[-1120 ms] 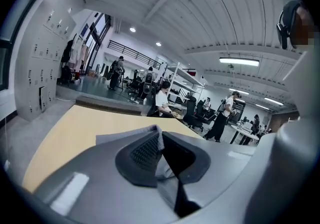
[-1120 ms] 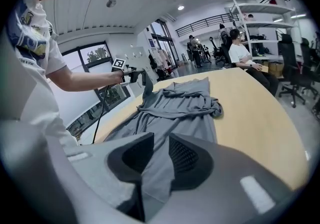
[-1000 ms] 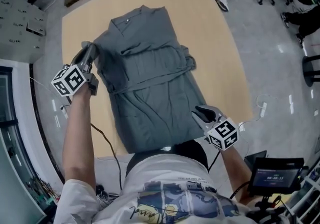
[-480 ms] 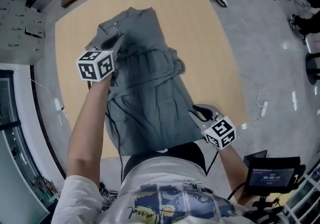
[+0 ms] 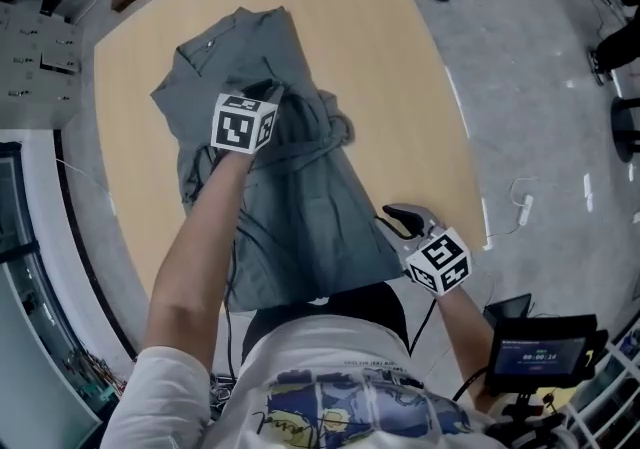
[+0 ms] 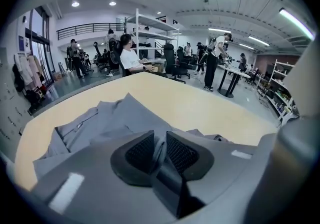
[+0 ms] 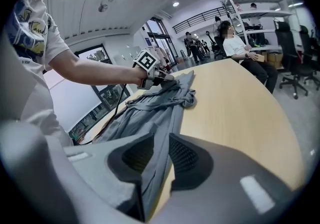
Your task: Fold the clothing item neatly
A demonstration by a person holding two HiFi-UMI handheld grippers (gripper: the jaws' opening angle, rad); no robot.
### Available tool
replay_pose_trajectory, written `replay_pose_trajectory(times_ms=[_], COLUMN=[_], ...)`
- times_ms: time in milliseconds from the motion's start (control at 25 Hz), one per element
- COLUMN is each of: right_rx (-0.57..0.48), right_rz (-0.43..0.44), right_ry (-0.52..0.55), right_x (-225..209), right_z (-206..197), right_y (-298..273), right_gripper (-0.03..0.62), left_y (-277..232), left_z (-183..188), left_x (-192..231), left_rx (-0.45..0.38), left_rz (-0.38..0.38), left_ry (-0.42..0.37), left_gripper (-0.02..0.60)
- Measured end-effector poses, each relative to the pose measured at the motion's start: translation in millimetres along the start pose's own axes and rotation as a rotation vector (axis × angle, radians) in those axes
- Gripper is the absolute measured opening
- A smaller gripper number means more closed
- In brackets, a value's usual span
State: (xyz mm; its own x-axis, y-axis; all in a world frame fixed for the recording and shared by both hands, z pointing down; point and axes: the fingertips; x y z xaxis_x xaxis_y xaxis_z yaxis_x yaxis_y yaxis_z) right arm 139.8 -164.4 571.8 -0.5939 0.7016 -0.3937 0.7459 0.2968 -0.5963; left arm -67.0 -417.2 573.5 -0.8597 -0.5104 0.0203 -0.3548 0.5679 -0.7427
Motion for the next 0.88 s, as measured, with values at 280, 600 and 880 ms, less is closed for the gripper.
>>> replay_pose_trajectory(times_ms=[280, 600, 880], right_rx=[0.021, 0.037, 0.080], right_rz=[0.028, 0.060, 0.079], right_ry=[0.015, 0.085, 0.144], right_x=[5.5, 7.1, 22.2], right_z=[-3.1, 11.0, 11.8], right_y=[-2.8, -14.0, -31.4], right_gripper=[0.084, 0.084, 0.084], left_y=[30.4, 112.7, 184.5], left_z=[7.9, -21.7, -94.5], left_x=[-16.6, -34.0, -46.0], left_rx=[-0.051, -0.126, -0.160], left_rz=[-0.039, -0.061, -0.049], left_ry=[-0.006, 0.067, 0.189], left_gripper=[0.097, 0.097, 0.097])
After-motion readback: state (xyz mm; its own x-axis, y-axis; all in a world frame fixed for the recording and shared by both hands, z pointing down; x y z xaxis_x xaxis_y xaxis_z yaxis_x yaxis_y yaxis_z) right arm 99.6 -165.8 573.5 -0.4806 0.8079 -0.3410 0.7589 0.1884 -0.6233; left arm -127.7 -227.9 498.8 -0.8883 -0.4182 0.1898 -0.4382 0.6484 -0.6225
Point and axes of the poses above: the fingertips, and each gripper's own axes: y backward along the fingers, x to its left, z out of its top, and after that the axes turned 1 degree about -z, right-handed
